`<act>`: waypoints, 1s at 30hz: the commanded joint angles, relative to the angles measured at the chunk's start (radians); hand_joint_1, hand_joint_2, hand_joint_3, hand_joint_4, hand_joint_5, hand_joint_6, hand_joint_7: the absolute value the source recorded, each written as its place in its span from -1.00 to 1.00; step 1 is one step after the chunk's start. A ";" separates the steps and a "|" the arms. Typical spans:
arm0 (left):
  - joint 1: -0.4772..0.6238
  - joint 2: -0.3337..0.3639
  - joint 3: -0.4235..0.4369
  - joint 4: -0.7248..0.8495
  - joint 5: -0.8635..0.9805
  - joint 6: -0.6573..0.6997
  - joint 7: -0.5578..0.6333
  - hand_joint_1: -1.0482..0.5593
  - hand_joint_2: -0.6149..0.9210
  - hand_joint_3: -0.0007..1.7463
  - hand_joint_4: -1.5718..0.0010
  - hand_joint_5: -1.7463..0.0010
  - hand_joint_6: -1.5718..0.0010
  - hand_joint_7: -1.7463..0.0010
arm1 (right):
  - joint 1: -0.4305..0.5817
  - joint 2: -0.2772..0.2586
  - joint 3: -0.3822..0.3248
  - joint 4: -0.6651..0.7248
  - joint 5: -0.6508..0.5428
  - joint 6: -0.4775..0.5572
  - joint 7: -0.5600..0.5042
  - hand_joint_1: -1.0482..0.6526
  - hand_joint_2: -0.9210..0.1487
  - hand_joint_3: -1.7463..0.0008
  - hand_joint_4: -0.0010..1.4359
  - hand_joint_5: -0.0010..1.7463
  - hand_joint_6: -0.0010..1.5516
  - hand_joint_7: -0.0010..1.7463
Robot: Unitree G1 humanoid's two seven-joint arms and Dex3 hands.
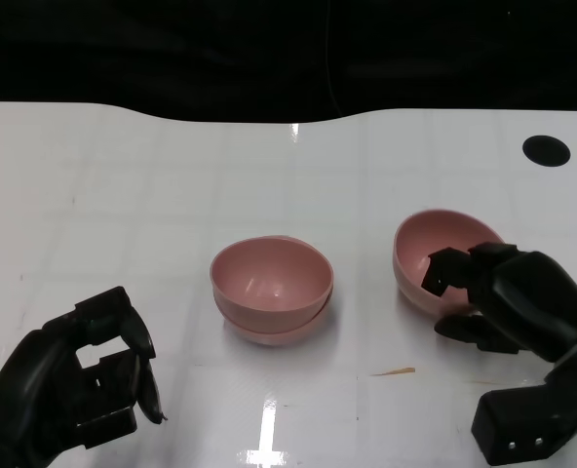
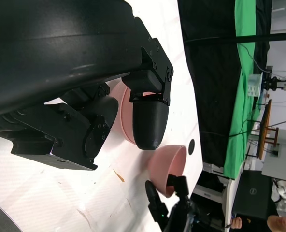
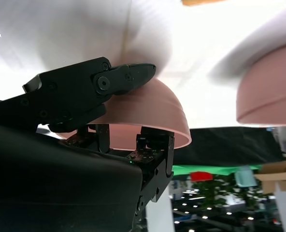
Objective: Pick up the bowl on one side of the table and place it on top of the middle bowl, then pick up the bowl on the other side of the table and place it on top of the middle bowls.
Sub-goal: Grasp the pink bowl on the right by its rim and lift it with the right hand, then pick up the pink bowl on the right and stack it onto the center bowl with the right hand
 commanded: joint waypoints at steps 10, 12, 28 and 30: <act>-0.004 -0.004 0.002 0.031 0.030 -0.045 0.003 0.58 0.75 0.52 -0.06 -1.00 0.15 -1.00 | -0.020 -0.105 -0.124 -0.395 0.272 -0.113 0.475 0.04 -1.00 0.46 0.12 1.00 -0.32 1.00; -0.003 0.000 0.001 0.025 0.033 -0.041 0.004 0.57 0.76 0.50 -0.04 -1.00 0.16 -1.00 | -0.032 -0.102 -0.138 -0.453 0.315 -0.101 0.557 0.02 -1.00 0.44 0.16 1.00 -0.28 1.00; 0.004 -0.003 -0.012 0.013 0.047 -0.036 0.018 0.56 0.81 0.39 0.02 -1.00 0.21 -1.00 | -0.158 0.026 -0.117 -0.576 0.419 -0.092 0.915 0.02 -0.34 -0.01 0.28 1.00 -0.13 1.00; 0.008 -0.007 -0.014 0.009 0.047 -0.039 0.022 0.57 0.82 0.39 0.02 -1.00 0.21 -1.00 | -0.168 0.045 -0.109 -0.569 0.411 -0.090 0.929 -0.03 -0.41 0.05 0.28 1.00 -0.09 0.90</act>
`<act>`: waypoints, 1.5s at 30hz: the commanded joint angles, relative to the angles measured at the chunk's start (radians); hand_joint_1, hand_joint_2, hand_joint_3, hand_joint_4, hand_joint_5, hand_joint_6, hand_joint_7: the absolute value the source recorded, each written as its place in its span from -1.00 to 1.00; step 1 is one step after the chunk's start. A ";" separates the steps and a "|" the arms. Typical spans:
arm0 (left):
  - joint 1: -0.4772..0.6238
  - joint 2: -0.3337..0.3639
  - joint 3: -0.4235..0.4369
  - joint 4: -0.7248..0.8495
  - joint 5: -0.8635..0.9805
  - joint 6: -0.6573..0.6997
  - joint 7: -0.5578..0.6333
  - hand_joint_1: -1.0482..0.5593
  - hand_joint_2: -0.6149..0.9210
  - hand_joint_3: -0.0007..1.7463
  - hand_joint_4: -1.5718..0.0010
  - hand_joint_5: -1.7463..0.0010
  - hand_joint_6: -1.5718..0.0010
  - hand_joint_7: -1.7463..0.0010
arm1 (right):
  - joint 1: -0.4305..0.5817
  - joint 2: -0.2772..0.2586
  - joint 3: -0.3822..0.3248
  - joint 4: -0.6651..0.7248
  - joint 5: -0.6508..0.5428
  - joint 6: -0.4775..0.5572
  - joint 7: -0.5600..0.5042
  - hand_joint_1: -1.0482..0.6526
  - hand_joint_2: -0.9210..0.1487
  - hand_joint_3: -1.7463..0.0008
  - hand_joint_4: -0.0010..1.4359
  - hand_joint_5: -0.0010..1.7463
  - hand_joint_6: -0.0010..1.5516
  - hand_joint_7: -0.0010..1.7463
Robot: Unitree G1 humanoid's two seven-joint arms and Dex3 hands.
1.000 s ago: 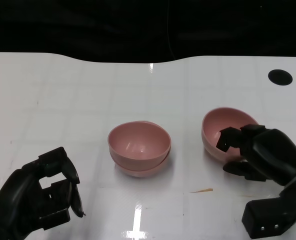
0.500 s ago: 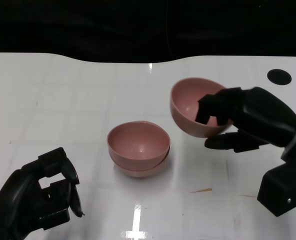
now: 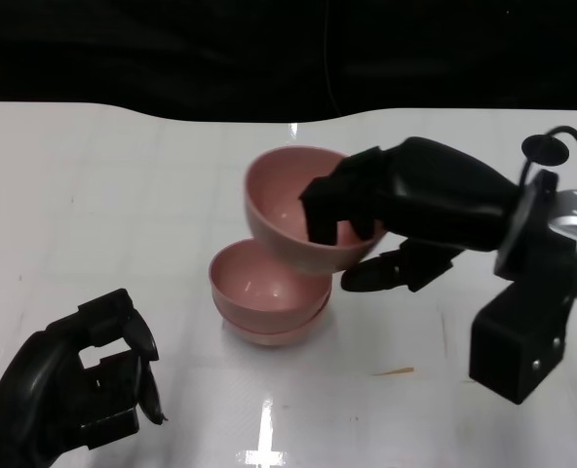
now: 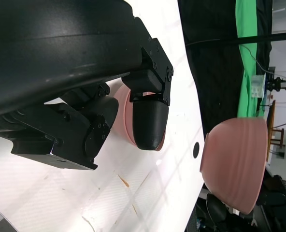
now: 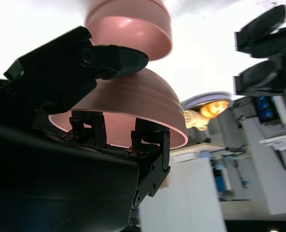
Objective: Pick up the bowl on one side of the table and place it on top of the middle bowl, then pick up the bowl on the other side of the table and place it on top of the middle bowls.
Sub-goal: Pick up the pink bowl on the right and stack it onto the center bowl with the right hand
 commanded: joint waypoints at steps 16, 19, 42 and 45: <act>0.014 -0.019 -0.015 0.040 0.027 -0.098 -0.004 0.53 0.75 0.42 -0.10 -1.00 0.10 -1.00 | -0.149 0.158 0.053 0.365 -0.157 -0.087 -0.122 0.01 -0.39 0.05 0.29 1.00 -0.13 1.00; 0.014 -0.019 -0.017 0.043 0.029 -0.105 -0.003 0.53 0.75 0.42 -0.10 -1.00 0.10 -1.00 | -0.169 0.165 0.057 0.414 -0.183 -0.106 -0.161 0.01 -0.40 0.05 0.29 1.00 -0.12 1.00; 0.018 -0.028 -0.016 0.014 0.011 -0.068 0.001 0.56 0.84 0.34 -0.07 -1.00 0.14 -1.00 | -0.225 0.217 0.165 0.629 -0.340 -0.079 -0.342 0.02 -0.49 0.28 0.25 1.00 -0.17 1.00; 0.018 -0.029 -0.017 0.014 0.015 -0.061 0.007 0.55 0.83 0.35 -0.08 -1.00 0.13 -1.00 | -0.221 0.220 0.184 0.633 -0.359 -0.073 -0.359 -0.01 -0.65 0.42 0.23 1.00 -0.17 1.00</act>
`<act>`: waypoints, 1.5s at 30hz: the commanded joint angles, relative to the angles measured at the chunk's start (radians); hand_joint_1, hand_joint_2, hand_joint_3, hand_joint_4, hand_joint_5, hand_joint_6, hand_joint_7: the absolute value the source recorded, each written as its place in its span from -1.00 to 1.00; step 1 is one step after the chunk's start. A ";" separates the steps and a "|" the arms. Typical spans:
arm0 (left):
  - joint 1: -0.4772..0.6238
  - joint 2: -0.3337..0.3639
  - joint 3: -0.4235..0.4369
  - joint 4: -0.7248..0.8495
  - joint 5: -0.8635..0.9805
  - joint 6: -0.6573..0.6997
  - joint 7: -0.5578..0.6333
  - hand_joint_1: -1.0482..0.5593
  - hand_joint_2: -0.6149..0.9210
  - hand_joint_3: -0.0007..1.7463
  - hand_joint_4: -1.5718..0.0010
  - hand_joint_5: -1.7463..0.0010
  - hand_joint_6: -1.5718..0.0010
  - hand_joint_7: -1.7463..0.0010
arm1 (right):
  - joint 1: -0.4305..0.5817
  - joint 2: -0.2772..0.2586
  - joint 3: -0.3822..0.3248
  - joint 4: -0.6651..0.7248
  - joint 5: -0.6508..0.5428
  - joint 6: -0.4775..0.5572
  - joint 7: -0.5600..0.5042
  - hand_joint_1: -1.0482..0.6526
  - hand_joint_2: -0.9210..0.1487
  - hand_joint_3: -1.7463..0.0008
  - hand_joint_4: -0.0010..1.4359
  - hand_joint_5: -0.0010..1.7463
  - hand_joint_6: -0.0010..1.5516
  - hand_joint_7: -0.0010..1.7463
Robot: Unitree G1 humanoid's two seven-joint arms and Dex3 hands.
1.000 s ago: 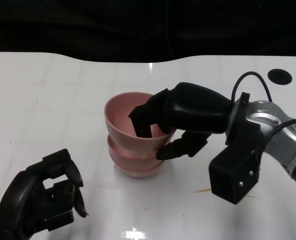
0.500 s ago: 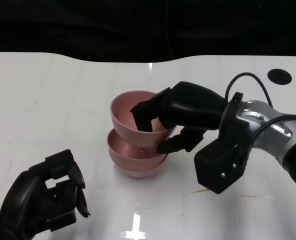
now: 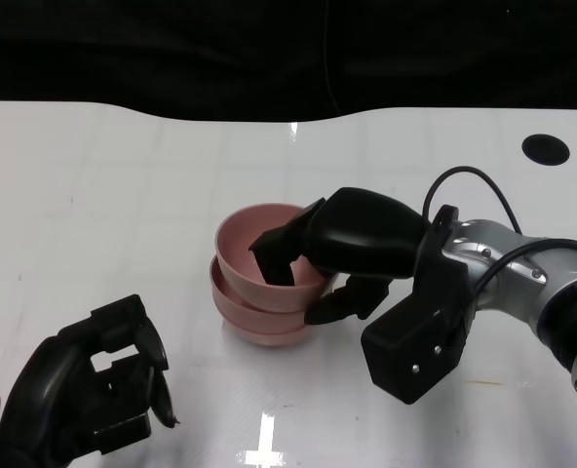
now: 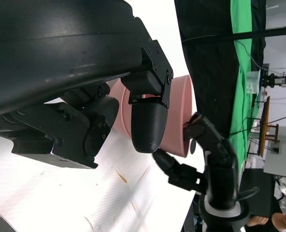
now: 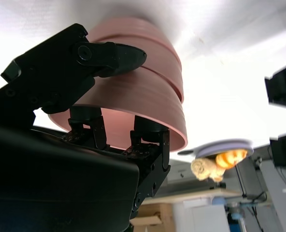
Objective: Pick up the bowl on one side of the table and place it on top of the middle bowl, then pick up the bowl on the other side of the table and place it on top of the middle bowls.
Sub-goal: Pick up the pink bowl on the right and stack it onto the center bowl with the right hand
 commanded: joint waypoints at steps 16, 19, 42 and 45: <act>0.004 -0.009 -0.001 0.003 0.015 -0.019 0.012 0.57 0.79 0.41 -0.09 -1.00 0.13 -1.00 | -0.024 0.018 0.079 0.043 -0.045 0.039 -0.087 -0.02 -0.85 0.60 0.24 1.00 -0.22 0.99; 0.000 -0.009 -0.002 0.010 0.016 -0.023 0.009 0.56 0.78 0.42 -0.09 -1.00 0.13 -1.00 | -0.030 0.024 0.080 0.052 -0.046 0.040 -0.090 -0.02 -0.86 0.61 0.23 1.00 -0.21 1.00; -0.004 -0.010 -0.009 0.025 0.025 -0.026 0.015 0.56 0.81 0.36 -0.05 -1.00 0.17 -1.00 | -0.085 0.045 0.081 0.079 -0.045 0.051 -0.078 0.02 -0.85 0.73 0.21 1.00 -0.23 1.00; -0.002 -0.011 -0.012 0.020 0.025 -0.024 0.016 0.57 0.82 0.36 -0.05 -1.00 0.17 -1.00 | -0.088 0.050 0.077 0.091 -0.040 0.051 -0.084 0.03 -0.86 0.73 0.23 1.00 -0.21 1.00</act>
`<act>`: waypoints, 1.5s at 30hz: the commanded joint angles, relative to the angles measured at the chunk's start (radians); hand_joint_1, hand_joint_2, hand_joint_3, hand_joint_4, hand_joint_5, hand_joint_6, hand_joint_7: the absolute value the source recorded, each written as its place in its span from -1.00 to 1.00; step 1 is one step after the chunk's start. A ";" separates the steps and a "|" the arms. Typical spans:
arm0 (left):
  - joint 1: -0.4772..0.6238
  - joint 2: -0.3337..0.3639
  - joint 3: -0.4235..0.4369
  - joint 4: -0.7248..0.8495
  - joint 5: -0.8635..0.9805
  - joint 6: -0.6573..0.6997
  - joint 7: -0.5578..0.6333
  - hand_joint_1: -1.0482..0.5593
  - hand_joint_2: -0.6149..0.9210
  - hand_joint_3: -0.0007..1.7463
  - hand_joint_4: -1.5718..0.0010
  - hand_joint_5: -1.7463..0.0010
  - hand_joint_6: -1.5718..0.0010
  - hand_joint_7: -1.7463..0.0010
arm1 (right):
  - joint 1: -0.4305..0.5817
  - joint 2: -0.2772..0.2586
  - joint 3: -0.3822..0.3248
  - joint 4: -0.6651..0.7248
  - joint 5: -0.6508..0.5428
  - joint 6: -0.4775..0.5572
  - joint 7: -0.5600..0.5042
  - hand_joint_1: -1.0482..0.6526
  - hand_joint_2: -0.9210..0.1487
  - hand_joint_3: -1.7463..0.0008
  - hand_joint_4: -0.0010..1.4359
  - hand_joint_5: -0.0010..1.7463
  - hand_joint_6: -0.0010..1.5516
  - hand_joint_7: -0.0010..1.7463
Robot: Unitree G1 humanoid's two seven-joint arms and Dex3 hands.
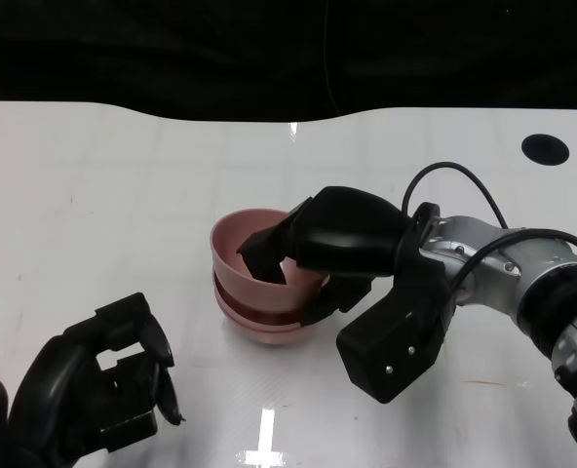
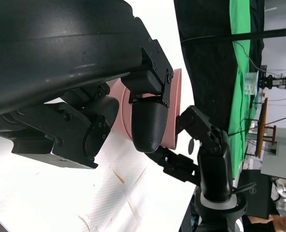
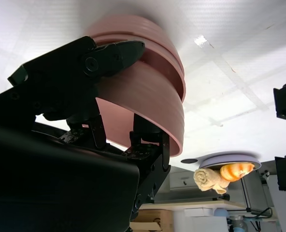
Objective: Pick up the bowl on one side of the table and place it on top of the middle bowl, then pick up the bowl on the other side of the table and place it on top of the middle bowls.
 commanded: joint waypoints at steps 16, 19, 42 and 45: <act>0.013 0.011 -0.001 -0.013 0.000 0.005 0.003 0.55 0.82 0.36 -0.03 -1.00 0.17 -1.00 | -0.004 -0.023 0.072 -0.032 -0.052 0.162 0.166 -0.99 -1.00 0.16 -1.00 -1.00 -0.99 -1.00; 0.013 0.011 0.000 -0.011 0.000 0.002 0.002 0.54 0.80 0.37 -0.03 -1.00 0.16 -1.00 | 0.002 -0.030 0.089 -0.047 -0.071 0.169 0.139 -1.00 -1.00 0.06 -1.00 -1.00 -1.00 -1.00; 0.000 0.007 0.008 0.020 -0.007 -0.018 0.001 0.56 0.78 0.40 -0.07 -1.00 0.13 -1.00 | 0.044 -0.176 0.054 -0.243 -0.048 0.124 0.122 -0.91 -1.00 0.18 -1.00 -1.00 -1.00 -1.00; -0.002 0.008 0.008 0.024 -0.003 -0.026 0.001 0.57 0.77 0.42 -0.08 -1.00 0.13 -1.00 | 0.078 -0.235 0.010 -0.341 -0.002 0.107 0.166 -0.89 -1.00 0.22 -1.00 -1.00 -1.00 -1.00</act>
